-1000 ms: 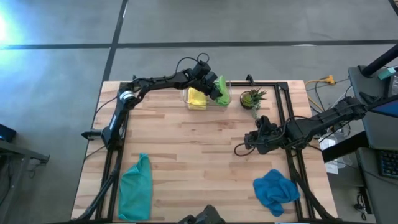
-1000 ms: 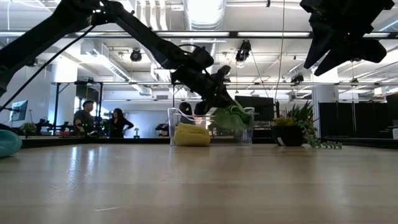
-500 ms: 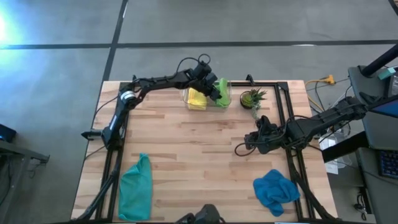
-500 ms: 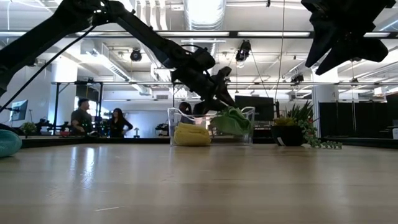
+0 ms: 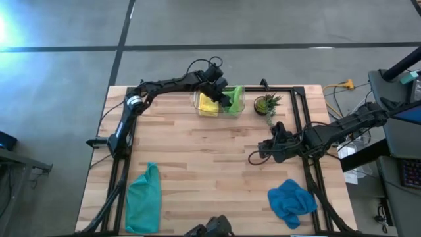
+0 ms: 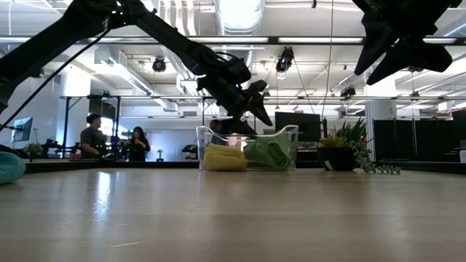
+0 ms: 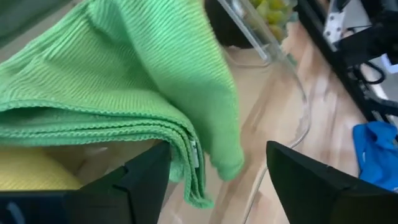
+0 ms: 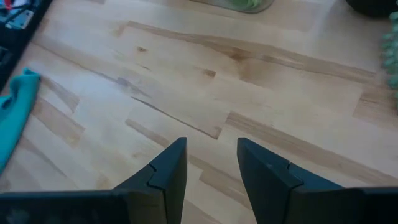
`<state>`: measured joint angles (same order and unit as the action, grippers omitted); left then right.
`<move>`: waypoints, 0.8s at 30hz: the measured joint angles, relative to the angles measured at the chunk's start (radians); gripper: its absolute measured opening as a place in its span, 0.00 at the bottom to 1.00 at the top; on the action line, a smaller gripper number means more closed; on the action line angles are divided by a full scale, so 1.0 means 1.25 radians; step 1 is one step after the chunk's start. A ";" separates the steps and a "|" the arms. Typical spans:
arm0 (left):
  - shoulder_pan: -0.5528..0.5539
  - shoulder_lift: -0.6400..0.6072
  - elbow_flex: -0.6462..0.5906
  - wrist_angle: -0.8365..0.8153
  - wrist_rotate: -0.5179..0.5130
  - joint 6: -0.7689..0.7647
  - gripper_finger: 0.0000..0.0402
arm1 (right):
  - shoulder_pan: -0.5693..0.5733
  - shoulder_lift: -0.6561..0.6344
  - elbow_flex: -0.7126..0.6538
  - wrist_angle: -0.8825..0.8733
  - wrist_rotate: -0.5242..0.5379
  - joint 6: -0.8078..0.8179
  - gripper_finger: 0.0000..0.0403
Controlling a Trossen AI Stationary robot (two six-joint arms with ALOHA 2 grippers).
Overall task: Fold microfiber towels
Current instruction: Put the green microfiber towel into the transparent bin
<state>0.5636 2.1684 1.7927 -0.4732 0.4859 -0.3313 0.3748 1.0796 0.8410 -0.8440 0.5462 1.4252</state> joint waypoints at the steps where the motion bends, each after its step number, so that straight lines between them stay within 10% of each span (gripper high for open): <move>1: 0.000 -0.003 0.000 -0.009 -0.005 0.001 0.62 | 0.000 0.000 0.000 0.006 0.000 -0.002 0.34; 24: -0.012 -0.010 0.012 0.102 -0.144 -0.128 0.50 | 0.000 -0.002 0.001 0.032 -0.017 -0.030 0.34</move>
<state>0.5486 2.1559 1.8080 -0.3459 0.3053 -0.4916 0.3748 1.0768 0.8417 -0.8036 0.5247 1.3876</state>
